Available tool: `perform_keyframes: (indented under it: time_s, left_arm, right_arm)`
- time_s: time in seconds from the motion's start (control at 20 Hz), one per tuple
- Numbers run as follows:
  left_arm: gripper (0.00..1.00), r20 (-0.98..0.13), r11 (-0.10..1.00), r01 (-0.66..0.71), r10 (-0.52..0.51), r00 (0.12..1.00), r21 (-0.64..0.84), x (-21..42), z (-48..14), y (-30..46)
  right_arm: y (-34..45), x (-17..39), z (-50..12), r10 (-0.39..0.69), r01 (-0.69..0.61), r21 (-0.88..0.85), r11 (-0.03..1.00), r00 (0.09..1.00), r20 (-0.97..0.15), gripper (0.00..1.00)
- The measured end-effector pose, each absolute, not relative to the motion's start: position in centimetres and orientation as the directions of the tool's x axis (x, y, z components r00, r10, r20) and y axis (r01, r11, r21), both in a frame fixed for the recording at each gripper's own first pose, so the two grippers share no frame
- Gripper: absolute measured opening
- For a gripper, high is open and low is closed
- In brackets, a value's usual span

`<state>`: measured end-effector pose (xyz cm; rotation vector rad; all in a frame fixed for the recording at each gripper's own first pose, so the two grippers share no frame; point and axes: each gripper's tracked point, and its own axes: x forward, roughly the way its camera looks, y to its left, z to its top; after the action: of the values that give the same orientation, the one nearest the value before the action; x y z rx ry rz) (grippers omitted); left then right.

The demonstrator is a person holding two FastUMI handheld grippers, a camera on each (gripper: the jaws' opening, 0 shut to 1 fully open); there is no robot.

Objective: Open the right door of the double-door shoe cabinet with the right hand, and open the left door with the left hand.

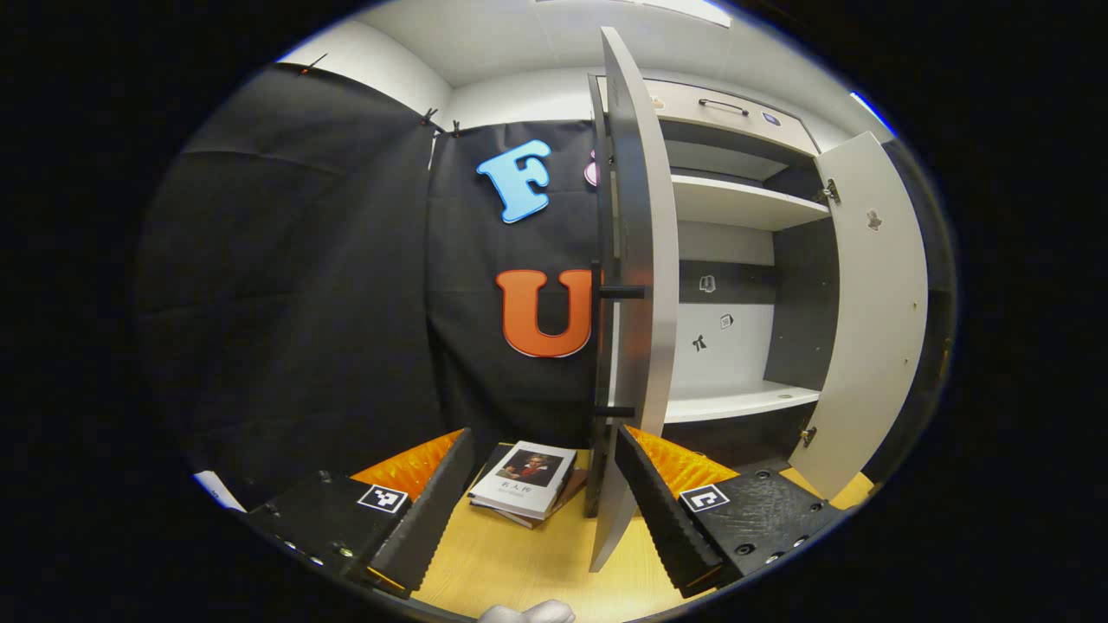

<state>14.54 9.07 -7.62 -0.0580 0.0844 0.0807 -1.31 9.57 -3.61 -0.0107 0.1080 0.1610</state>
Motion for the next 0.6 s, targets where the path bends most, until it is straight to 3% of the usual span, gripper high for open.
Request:
perform_keyframes:
  time_s: [0.3, 0.6]
  left_arm:
    - [0.98, -0.133, 0.996, -0.061, 0.051, 0.990, -0.069, 11.1, -8.8, 5.7]
    - [0.97, -0.101, 0.998, 0.002, -0.009, 0.995, -0.065, 8.9, -5.7, 0.1]
  right_arm:
    - [8.2, -0.8, -3.7, 0.173, -0.173, 0.012, 0.985, 0.979, -0.104, 1.00]
    - [5.0, -0.7, -2.4, 0.162, -0.162, 0.007, 0.987, 0.983, -0.087, 1.00]
